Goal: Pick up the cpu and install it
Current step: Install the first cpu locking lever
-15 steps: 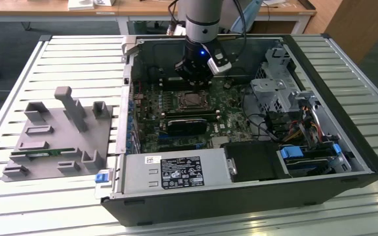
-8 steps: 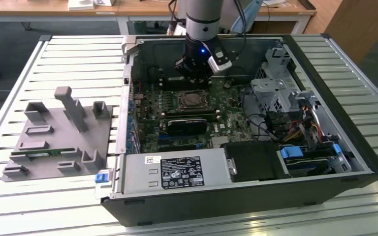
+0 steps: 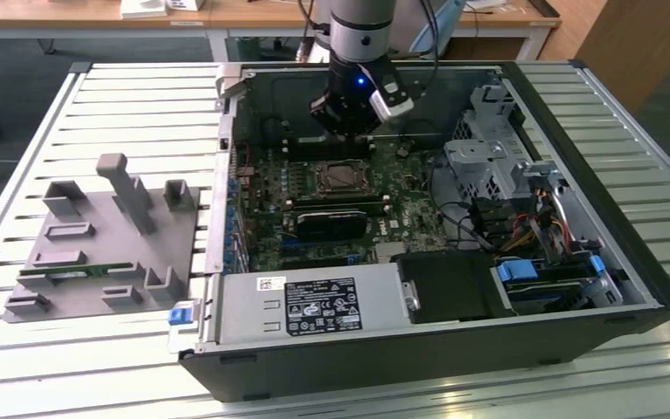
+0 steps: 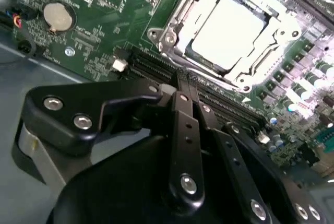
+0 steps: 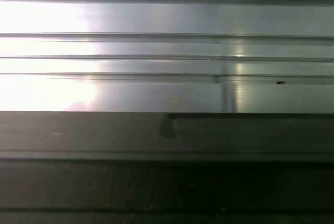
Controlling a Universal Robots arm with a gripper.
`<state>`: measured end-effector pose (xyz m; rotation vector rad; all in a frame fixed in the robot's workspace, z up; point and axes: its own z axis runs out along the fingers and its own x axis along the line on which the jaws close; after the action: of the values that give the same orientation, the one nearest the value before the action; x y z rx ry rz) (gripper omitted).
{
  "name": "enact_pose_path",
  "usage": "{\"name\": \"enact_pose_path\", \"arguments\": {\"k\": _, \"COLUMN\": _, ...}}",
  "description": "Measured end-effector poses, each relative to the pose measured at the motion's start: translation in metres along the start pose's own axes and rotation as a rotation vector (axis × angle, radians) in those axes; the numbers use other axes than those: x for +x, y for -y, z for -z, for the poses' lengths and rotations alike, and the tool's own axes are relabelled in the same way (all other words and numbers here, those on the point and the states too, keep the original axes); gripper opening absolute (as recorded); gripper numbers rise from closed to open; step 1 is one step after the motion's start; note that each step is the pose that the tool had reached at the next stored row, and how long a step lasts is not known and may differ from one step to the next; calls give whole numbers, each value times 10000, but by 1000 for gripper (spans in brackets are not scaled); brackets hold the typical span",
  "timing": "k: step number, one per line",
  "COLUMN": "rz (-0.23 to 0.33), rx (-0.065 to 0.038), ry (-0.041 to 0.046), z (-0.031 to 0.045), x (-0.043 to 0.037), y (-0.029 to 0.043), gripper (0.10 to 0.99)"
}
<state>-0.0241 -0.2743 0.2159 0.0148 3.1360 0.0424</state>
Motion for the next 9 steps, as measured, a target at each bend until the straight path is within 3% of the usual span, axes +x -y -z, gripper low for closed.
{"name": "enact_pose_path", "arguments": {"k": 9, "rz": -3, "rx": 2, "ry": 0, "z": 2, "x": 0, "y": 63, "gripper": 106}}
